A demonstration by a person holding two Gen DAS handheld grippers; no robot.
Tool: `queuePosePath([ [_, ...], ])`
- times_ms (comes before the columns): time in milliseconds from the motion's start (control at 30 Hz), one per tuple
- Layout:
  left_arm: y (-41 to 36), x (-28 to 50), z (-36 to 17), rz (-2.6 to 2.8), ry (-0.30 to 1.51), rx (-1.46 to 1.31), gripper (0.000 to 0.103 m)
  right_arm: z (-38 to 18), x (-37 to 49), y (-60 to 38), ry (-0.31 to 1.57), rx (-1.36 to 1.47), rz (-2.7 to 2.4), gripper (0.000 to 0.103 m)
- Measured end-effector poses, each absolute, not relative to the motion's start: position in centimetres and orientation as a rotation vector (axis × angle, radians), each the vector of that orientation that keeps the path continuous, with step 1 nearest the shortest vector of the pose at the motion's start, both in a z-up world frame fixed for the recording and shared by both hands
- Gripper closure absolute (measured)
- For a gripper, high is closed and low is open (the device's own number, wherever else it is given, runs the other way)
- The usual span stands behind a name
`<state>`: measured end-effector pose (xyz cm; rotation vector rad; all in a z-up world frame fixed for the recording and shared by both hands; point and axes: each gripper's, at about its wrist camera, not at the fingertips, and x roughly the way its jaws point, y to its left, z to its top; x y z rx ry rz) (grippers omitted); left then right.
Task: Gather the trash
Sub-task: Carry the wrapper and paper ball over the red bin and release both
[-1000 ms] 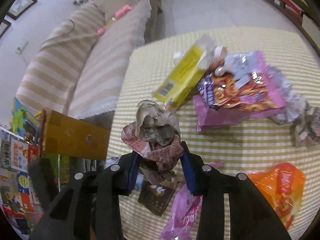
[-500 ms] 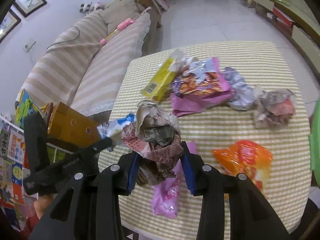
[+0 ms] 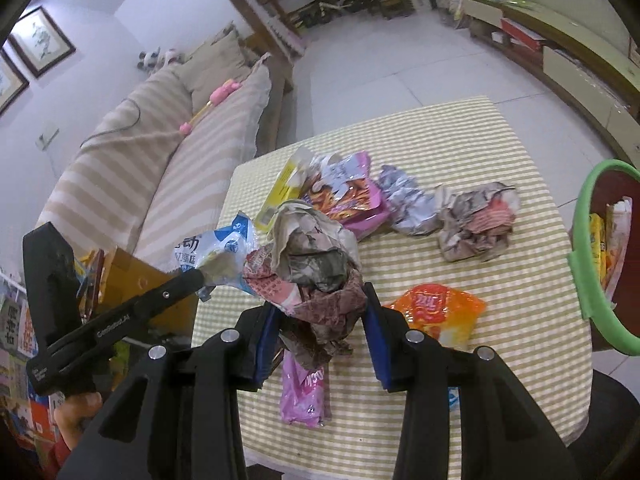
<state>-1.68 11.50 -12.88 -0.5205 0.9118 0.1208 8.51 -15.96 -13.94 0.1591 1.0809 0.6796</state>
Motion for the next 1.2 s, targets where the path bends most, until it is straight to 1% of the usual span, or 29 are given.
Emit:
queuePosePath([
  [533, 8.6, -0.9, -11.9, 0.064, 0.908, -0.475, 0.079, -12.8, 9.2, -19.6, 1.038, 0.209, 0.609, 0.064],
  [1200, 5.0, 0.6, -11.5, -0.001, 0.929, -0.425, 0.079, -13.2, 9.4, -22.7, 1.025, 0.269, 0.544, 0.065],
])
